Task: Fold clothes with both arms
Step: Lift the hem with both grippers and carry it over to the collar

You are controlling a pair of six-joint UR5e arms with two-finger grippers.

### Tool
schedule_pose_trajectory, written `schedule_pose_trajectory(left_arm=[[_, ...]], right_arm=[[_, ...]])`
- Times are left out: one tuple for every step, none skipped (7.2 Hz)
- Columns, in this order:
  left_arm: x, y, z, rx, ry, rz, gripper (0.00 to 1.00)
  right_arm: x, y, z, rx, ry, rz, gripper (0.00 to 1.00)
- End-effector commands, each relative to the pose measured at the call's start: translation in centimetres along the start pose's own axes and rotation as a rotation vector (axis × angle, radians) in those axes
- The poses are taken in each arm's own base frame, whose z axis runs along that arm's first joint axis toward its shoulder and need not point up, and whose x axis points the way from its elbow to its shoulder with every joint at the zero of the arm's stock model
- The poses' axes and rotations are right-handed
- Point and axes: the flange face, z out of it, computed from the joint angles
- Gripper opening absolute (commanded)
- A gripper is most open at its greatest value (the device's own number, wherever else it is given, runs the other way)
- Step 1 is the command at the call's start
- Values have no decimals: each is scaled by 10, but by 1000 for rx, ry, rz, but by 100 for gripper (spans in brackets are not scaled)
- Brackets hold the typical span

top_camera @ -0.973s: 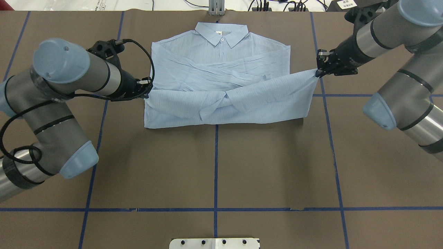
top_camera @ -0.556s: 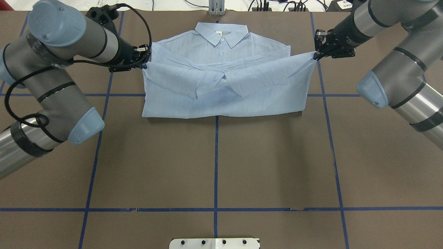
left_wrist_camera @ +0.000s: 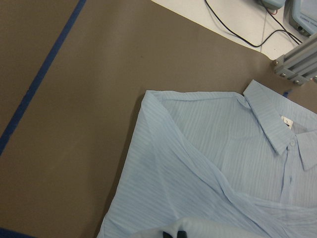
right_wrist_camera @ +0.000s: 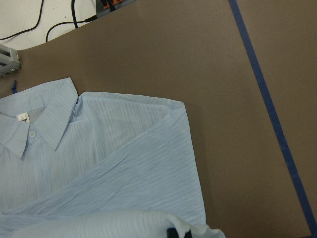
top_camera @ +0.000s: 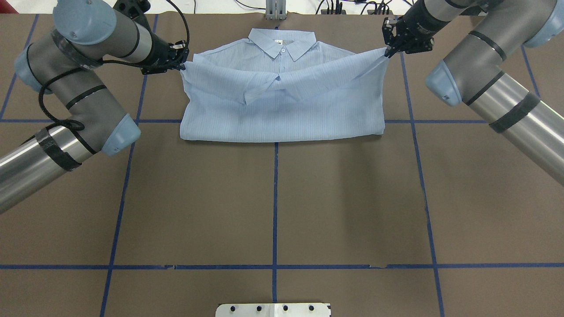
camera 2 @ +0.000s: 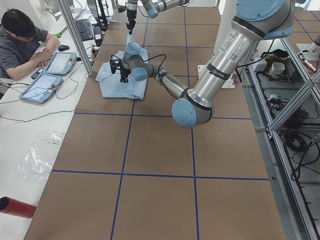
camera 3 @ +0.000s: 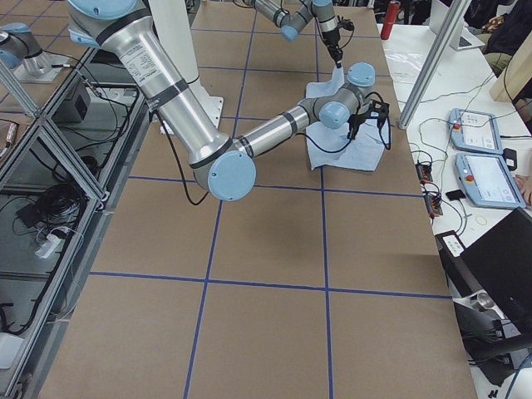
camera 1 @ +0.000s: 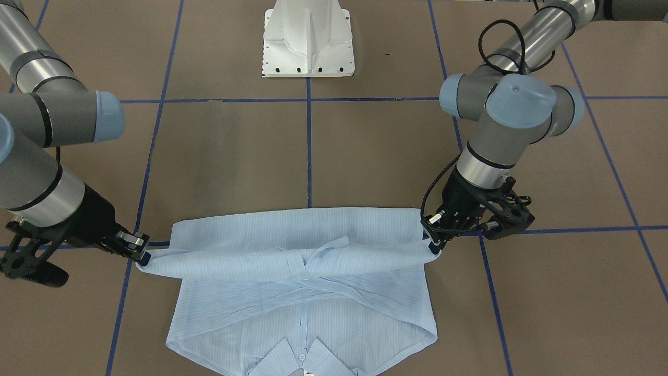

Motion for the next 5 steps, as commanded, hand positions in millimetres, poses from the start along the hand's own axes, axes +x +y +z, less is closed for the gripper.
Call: schedule_pose_trajectory(left_arm=[[2, -7, 16, 3, 8, -2, 0], [-4, -11, 25, 5, 15, 0, 0], [-13, -14, 38, 8, 20, 3, 0], [-18, -21, 44, 13, 21, -1, 0], [-13, -31, 50, 19, 11, -9, 0]], right_arm=[[-29, -22, 13, -2, 19, 9, 0], [-38, -30, 18, -4, 29, 15, 0], [-34, -38, 29, 6, 15, 2, 0], [-27, -46, 43, 12, 21, 3, 0], [-22, -50, 49, 11, 36, 12, 0]])
